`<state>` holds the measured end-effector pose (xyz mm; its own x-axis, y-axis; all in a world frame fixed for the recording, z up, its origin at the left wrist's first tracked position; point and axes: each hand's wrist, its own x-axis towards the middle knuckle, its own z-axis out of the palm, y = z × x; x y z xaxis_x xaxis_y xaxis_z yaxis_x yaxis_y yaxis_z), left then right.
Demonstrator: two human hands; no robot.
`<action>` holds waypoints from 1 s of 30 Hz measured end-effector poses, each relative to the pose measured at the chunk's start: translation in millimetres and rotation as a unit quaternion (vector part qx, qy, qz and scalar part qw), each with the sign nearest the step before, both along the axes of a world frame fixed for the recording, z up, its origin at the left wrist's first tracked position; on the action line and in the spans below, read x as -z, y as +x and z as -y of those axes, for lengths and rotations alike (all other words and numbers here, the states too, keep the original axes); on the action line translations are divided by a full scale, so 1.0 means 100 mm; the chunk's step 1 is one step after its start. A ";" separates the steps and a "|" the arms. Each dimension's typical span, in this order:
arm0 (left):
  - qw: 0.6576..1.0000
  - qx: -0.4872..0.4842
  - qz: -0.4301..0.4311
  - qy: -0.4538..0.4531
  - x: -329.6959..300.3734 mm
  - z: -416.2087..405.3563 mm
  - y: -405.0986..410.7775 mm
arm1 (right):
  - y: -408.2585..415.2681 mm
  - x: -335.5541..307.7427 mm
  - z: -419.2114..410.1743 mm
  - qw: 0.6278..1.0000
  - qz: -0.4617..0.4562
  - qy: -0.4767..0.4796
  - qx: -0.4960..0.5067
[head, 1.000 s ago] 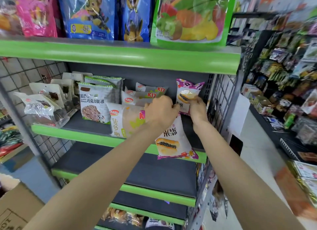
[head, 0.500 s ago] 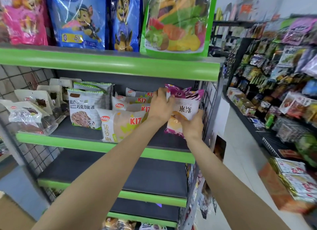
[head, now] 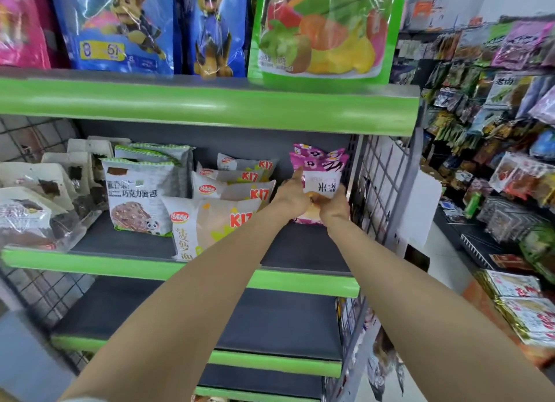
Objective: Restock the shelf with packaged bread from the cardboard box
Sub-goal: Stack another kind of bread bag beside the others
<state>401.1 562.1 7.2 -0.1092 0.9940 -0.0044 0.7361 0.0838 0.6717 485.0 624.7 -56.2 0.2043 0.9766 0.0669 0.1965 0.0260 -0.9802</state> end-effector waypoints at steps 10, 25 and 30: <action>0.988 -0.044 -0.083 0.119 -0.21 -0.20 -0.01 | 0.03 -0.28 0.06 0.953 0.266 0.145 -0.015; 0.971 -0.147 0.167 0.086 -0.25 -0.34 -0.10 | 0.02 -0.38 0.09 0.948 -0.314 -0.051 -0.023; 0.977 -0.147 -0.103 0.114 -0.23 -0.35 -0.11 | 0.02 -0.47 -0.02 0.989 -0.071 0.110 0.068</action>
<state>390.2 597.2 30.2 -0.3650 0.8926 0.2648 0.8239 0.1772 0.5383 487.0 626.2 -9.0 0.3545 0.9050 0.2350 0.0731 0.2238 -0.9719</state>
